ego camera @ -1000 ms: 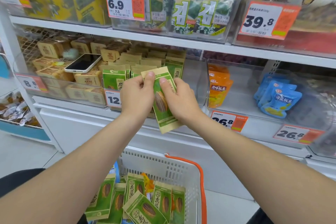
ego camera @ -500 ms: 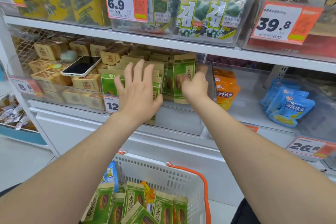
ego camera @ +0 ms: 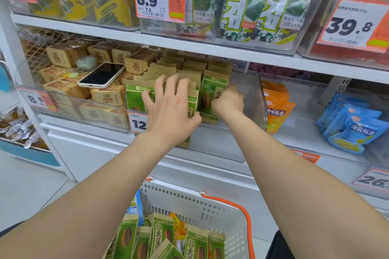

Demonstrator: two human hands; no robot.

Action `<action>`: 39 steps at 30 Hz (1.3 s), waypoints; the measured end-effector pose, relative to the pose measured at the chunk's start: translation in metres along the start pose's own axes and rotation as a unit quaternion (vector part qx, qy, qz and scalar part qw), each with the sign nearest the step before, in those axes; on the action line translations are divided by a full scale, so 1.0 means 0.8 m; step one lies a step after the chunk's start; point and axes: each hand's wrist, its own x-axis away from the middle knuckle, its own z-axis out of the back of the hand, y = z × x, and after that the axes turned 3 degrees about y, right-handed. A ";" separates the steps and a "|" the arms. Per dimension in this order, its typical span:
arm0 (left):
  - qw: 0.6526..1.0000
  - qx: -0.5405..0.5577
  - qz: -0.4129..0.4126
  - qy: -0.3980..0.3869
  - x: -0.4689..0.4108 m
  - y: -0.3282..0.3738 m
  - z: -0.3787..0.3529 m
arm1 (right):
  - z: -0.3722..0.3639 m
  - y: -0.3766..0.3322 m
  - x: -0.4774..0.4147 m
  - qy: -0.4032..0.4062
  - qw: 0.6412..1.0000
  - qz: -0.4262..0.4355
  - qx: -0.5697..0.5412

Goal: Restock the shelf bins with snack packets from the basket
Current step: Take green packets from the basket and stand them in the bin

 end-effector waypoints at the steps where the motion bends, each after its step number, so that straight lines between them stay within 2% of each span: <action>1: 1.000 0.001 0.000 -0.002 0.000 0.000 0.000 | 0.000 0.000 0.001 0.003 1.000 0.001 0.002; 5: 1.000 0.005 0.001 -0.003 0.000 0.001 0.001 | 0.010 0.001 0.005 0.018 0.998 -0.030 -0.045; 12: 1.000 0.006 -0.006 0.014 0.005 -0.001 0.006 | 0.011 0.005 0.018 -0.020 0.998 -0.003 -0.058; 22: 0.996 -0.002 -0.053 0.065 0.033 0.010 0.029 | 0.035 0.021 0.036 -0.164 0.978 0.119 0.047; 24: 0.995 -0.011 -0.061 0.074 0.038 0.008 0.031 | 0.035 0.022 0.041 -0.141 0.977 0.141 0.071; 27: 0.993 -0.023 -0.083 0.080 0.046 0.005 0.036 | 0.043 0.020 0.063 -0.015 0.974 0.211 0.076; 29: 0.995 -0.017 -0.093 0.005 0.053 -0.002 0.036 | 0.051 0.016 0.081 0.049 0.950 0.302 0.067; 31: 0.990 -0.014 -0.064 -0.123 0.063 -0.010 0.034 | 0.056 0.014 0.101 0.007 0.918 0.389 0.075; 33: 0.963 -0.059 -0.062 -0.256 0.075 -0.020 0.027 | 0.051 0.017 0.121 -0.109 0.880 0.445 0.122; 34: 0.940 -0.078 -0.070 -0.325 0.082 -0.023 0.023 | 0.046 0.022 0.129 -0.181 0.864 0.444 0.152; 36: 0.882 -0.094 -0.070 -0.457 0.096 -0.029 0.014 | 0.034 0.036 0.144 -0.351 0.826 0.384 0.215; 37: 0.854 -0.100 -0.064 -0.507 0.103 -0.032 0.010 | 0.024 0.046 0.149 -0.426 0.797 0.345 0.254; 39: 0.809 -0.125 -0.065 -0.570 0.117 -0.033 0.004 | 0.000 0.067 0.161 -0.504 0.727 0.312 0.347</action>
